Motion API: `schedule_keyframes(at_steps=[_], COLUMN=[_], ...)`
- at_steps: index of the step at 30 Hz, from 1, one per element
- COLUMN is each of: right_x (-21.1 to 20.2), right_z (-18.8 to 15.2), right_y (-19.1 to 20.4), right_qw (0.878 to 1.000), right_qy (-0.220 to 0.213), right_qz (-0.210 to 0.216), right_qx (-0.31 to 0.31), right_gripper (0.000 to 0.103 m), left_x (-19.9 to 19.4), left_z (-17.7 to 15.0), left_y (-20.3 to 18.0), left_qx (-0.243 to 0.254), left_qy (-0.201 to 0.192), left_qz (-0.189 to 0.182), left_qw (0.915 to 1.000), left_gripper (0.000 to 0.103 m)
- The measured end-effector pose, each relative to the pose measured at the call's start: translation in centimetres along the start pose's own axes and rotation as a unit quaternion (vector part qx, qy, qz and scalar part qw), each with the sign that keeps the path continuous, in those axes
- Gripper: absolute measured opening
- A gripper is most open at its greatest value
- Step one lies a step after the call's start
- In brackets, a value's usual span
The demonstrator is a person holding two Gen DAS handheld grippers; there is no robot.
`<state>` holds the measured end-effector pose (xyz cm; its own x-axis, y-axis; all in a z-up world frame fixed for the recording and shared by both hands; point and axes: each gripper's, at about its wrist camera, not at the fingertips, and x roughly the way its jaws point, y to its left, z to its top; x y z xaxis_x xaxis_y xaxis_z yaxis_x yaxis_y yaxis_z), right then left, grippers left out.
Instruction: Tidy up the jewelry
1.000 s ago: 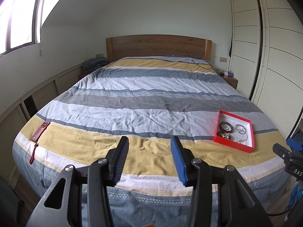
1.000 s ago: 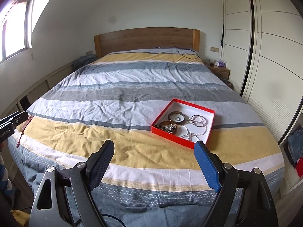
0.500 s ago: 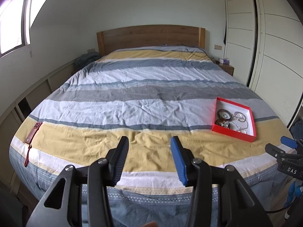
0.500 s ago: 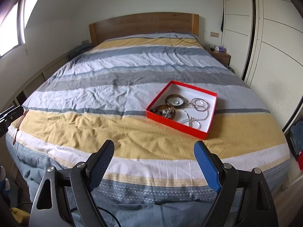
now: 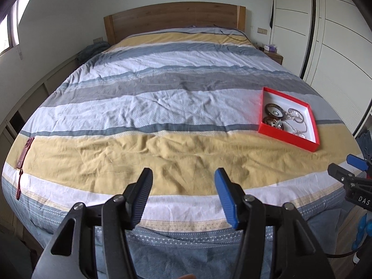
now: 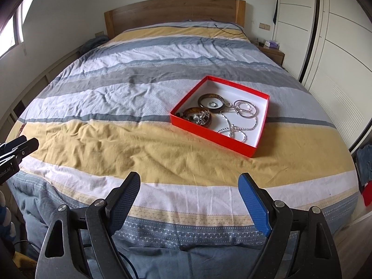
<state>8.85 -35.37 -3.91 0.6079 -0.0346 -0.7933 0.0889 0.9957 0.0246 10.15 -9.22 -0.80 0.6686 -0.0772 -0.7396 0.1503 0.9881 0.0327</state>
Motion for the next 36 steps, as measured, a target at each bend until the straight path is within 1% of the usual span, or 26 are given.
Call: schedule_keyframes(at_steps=[7, 12, 21, 29, 36], right_x=[1.9, 3.0, 4.1, 4.0, 3.9], right_z=[0.1, -0.1, -0.5, -0.7, -0.9], right_y=[-1.2, -1.4, -1.7, -2.5, -2.7], right_qw=[1.000, 0.999, 0.999, 0.998, 0.998], right_qy=[0.019, 0.032, 0.045, 0.049, 0.049], right_qz=[-0.006, -0.001, -0.003, -0.019, -0.023], right_qx=[0.010, 0.015, 0.017, 0.020, 0.018], right_gripper=[0.086, 0.086, 0.086, 0.086, 0.087], left_x=[1.5, 2.2, 3.4, 3.8, 3.5], left_z=[0.0, -0.2, -0.5, -0.6, -0.6], left_y=[-0.8, -1.1, -1.2, -1.6, -1.9], left_qx=[0.011, 0.015, 0.019, 0.027, 0.033], left_qy=[0.016, 0.026, 0.039, 0.041, 0.038], left_qz=[0.000, 0.003, 0.005, 0.001, 0.003], left_qw=[0.9998, 0.9995, 0.9991, 0.9988, 0.9988], left_gripper=[0.053, 0.053, 0.053, 0.053, 0.053])
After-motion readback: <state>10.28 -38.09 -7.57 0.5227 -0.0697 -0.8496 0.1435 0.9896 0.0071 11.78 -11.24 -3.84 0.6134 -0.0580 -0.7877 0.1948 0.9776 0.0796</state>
